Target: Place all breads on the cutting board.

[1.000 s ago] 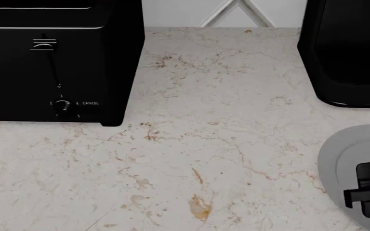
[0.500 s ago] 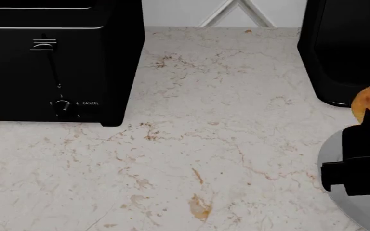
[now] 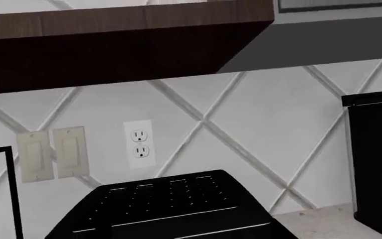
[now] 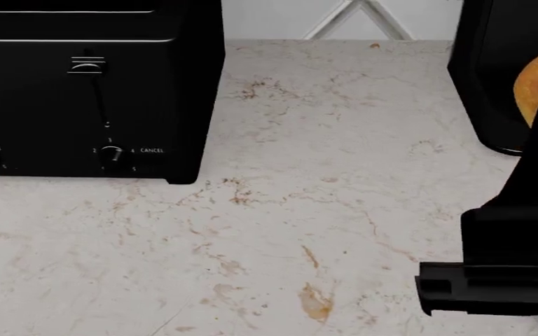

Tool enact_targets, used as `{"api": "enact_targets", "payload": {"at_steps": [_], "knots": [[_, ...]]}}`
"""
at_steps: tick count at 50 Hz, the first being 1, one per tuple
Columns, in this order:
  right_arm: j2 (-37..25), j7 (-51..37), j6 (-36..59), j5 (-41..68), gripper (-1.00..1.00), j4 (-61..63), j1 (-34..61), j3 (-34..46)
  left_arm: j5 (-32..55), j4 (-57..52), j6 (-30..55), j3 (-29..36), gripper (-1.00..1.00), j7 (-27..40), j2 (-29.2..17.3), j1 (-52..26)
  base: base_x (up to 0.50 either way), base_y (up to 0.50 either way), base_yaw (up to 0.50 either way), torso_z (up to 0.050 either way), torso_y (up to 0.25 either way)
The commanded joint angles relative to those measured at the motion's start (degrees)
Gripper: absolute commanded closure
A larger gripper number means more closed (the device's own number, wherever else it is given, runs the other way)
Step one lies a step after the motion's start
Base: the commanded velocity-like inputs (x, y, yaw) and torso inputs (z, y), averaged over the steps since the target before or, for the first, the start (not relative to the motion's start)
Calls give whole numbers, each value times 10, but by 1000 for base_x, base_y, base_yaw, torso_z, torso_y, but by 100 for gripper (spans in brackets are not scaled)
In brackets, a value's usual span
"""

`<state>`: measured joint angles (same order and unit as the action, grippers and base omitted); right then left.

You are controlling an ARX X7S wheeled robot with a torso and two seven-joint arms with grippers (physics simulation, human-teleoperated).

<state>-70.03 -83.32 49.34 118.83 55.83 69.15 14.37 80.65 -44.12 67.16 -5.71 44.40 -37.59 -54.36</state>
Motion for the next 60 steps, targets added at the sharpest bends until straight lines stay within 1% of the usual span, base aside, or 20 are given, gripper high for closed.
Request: {"api": "enact_targets", "payload": {"at_steps": [1, 10, 15, 26, 49, 60], "knots": [[40, -67, 75, 13, 100, 42, 7, -97, 2, -8, -1, -24, -100, -1, 12, 9, 0, 500, 0, 0, 0], [62, -67, 88, -10, 100, 42, -10, -93, 4, -3, -2, -19, -100, -1, 9, 1, 0, 500, 0, 0, 0], [64, -67, 88, -10, 100, 42, -9, -92, 9, -3, -2, -18, -100, 2, 6, -4, 0, 500, 0, 0, 0], [99, -67, 128, -12, 100, 42, -50, -138, 11, -6, -5, -17, -100, 5, 2, 0, 0, 500, 0, 0, 0], [116, -67, 135, -13, 100, 42, -54, -143, 22, -8, -15, -21, -100, 12, -6, 0, 0, 500, 0, 0, 0], [116, -67, 132, -13, 100, 42, -39, -127, 24, -10, -21, -25, -100, 13, -11, 4, 0, 500, 0, 0, 0]]}}
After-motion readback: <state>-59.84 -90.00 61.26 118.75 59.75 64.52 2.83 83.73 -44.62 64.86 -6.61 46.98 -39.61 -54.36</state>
